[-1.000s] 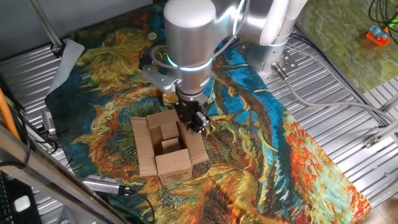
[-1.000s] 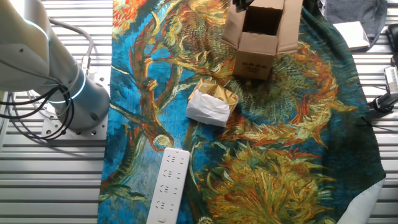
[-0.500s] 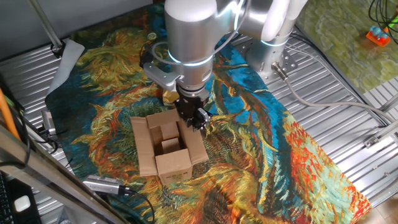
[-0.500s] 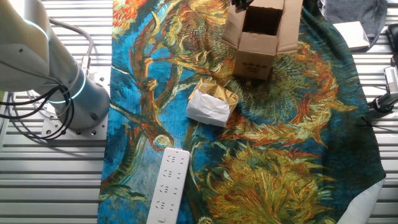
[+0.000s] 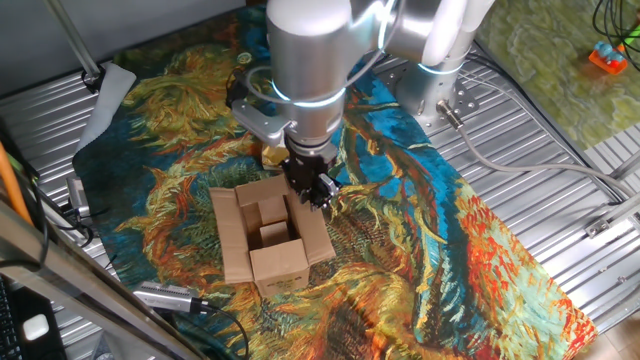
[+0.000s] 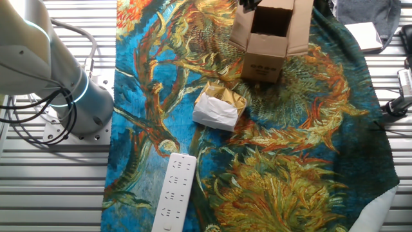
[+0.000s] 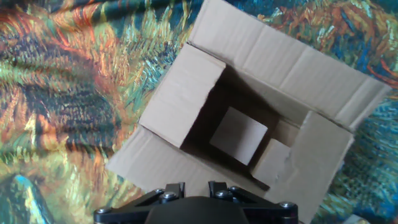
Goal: Cover the box
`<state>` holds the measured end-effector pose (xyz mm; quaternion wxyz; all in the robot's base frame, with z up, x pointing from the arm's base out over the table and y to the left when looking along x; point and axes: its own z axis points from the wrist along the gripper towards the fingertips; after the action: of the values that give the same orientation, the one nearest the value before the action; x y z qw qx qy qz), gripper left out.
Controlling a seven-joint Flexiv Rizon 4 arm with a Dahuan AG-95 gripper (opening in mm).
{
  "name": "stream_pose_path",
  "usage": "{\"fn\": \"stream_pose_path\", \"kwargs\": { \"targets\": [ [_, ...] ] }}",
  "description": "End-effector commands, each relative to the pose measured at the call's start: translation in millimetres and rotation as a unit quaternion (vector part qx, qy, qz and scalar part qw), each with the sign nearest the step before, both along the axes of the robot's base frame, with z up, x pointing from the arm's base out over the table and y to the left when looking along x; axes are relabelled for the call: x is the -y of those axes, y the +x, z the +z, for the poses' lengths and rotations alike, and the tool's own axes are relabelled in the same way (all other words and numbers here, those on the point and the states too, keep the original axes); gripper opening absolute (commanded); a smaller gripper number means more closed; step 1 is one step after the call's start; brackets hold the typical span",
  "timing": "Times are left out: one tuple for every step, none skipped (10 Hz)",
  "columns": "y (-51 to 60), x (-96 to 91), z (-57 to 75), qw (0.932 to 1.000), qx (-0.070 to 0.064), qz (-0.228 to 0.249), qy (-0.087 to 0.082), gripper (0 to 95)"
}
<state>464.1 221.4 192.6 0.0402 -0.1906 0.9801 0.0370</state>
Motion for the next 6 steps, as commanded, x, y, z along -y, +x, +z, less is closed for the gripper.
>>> {"fn": "stream_pose_path", "kwargs": {
  "targets": [
    [-0.4, 0.4, 0.1, 0.9997, -0.006, 0.022, 0.001, 19.0],
    [-0.4, 0.4, 0.1, 0.9994, -0.008, 0.033, -0.001, 19.0],
    [-0.4, 0.4, 0.1, 0.9993, -0.007, 0.037, -0.002, 19.0],
    [-0.4, 0.4, 0.1, 0.999, -0.007, 0.044, 0.002, 19.0],
    [-0.4, 0.4, 0.1, 0.9989, -0.01, 0.045, 0.008, 19.0],
    [-0.4, 0.4, 0.1, 0.9989, -0.014, 0.044, 0.009, 19.0]
  ]
}}
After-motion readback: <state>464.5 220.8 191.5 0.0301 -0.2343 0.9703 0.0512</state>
